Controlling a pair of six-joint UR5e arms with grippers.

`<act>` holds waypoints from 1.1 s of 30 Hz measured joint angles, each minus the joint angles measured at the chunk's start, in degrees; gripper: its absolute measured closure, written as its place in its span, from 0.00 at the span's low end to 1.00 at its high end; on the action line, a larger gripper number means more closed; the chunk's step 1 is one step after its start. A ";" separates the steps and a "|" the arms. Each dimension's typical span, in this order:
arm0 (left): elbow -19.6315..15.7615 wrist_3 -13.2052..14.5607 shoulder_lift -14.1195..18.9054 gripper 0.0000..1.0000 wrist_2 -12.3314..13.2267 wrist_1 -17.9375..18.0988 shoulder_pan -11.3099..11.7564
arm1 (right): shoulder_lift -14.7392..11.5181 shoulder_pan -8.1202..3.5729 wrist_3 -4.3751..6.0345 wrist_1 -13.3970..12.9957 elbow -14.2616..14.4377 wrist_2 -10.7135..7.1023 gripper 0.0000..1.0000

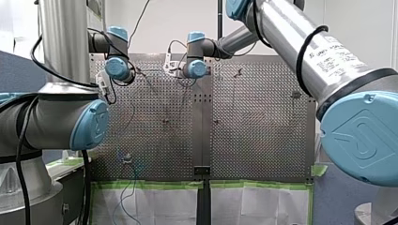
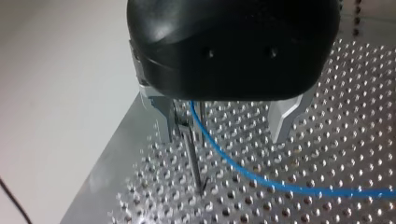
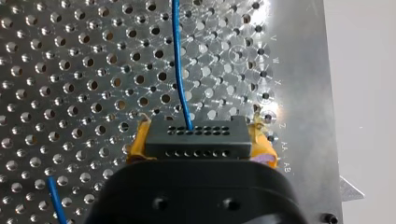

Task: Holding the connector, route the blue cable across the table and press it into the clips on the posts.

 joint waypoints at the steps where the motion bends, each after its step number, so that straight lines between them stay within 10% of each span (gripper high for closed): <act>1: -0.07 0.39 0.50 0.00 0.32 -0.51 -0.11 | 0.00 -0.01 -0.02 0.05 0.00 0.07 1.00; 18: 0.40 6.50 0.54 0.00 7.75 -0.08 -3.62 | 0.14 -0.06 -0.14 -0.02 0.00 0.21 1.00; 33: 5.02 6.19 -4.11 0.00 5.95 3.32 -4.88 | 0.24 -0.09 -0.15 -0.02 0.00 0.21 1.00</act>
